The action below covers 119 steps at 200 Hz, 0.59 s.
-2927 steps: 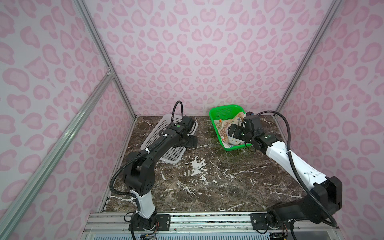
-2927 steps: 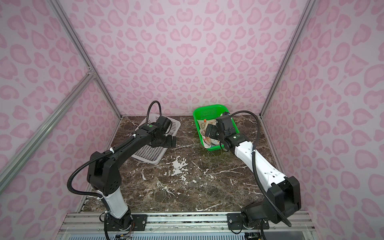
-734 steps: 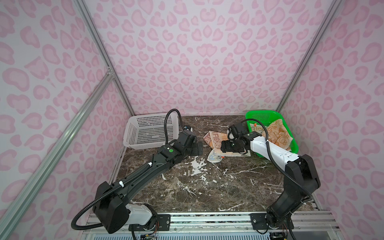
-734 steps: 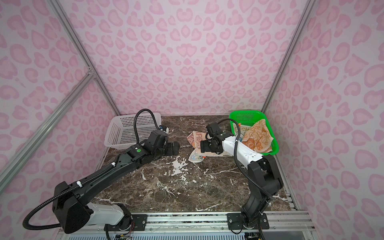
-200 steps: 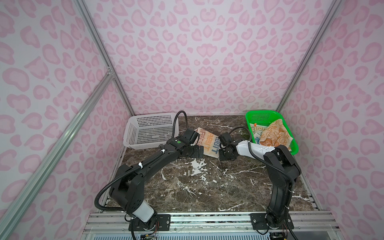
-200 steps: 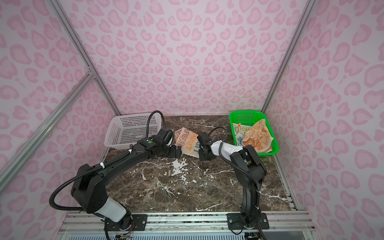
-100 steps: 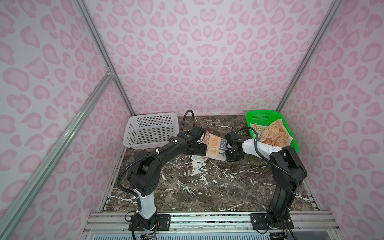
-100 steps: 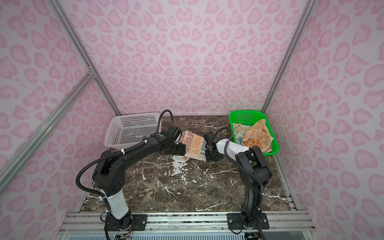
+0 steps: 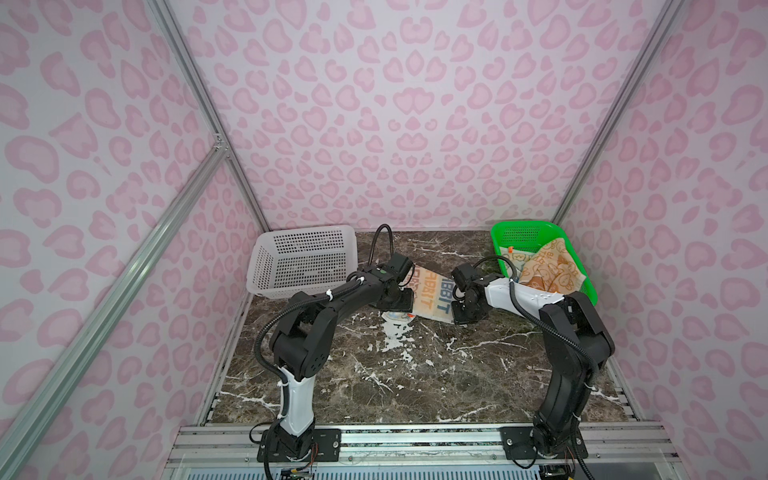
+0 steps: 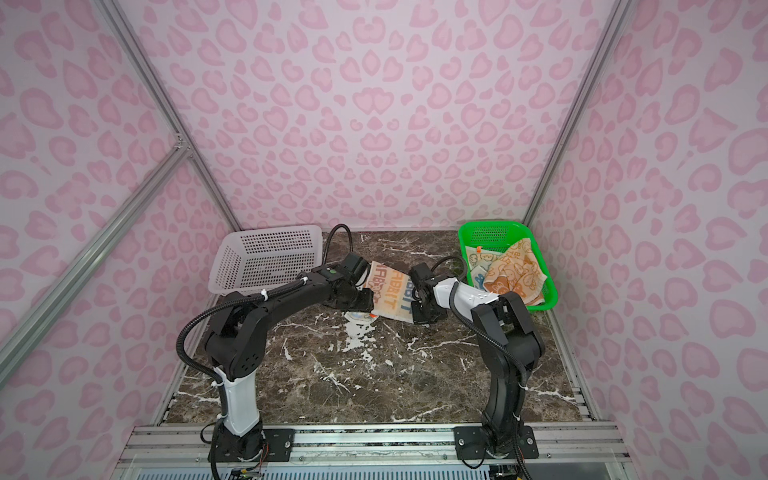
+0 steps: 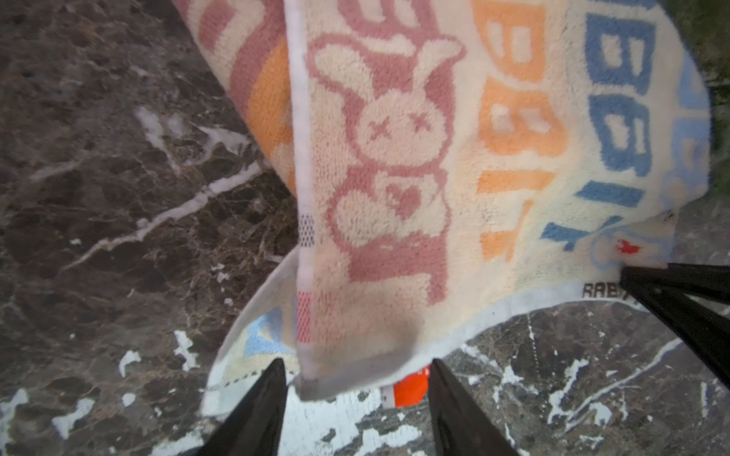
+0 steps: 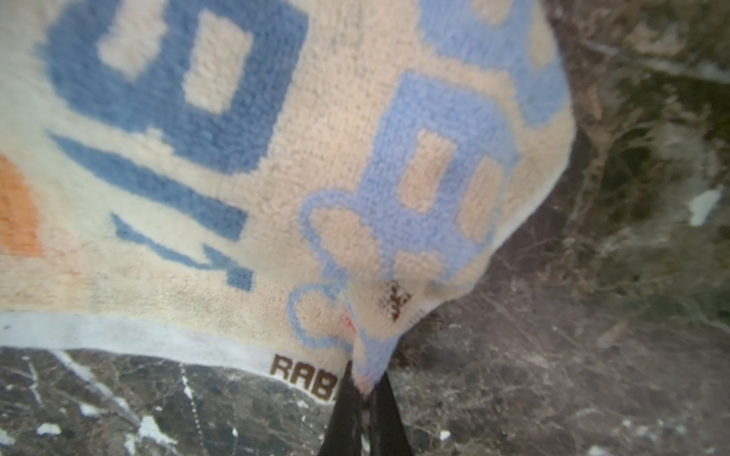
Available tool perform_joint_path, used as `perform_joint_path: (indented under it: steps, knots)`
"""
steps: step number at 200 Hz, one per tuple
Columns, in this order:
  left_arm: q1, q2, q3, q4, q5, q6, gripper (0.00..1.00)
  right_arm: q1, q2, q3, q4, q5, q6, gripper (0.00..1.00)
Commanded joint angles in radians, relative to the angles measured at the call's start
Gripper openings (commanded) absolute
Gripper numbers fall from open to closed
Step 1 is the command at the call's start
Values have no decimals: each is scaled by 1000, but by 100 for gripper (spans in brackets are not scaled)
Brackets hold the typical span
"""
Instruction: Fold and stack the towels
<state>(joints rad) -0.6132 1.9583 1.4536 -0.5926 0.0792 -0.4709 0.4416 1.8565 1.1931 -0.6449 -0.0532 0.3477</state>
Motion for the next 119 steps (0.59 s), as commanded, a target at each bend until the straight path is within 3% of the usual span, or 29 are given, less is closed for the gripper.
perform_joint_path:
  steps: [1, 63, 89, 119]
  knots:
    - [1, 5, 23, 31, 13, -12, 56, -5, 7, -6, -1, 3, -7, 0]
    - [1, 16, 14, 26, 26, -7, 37, -11, 12, 5, 3, -5, -7, 0]
    - [2, 12, 1, 32, 25, -8, 23, -11, 13, 5, 5, -10, -6, 0]
    - [1, 3, 3, 29, 25, -9, 17, -11, 10, 9, 1, -13, -3, 0]
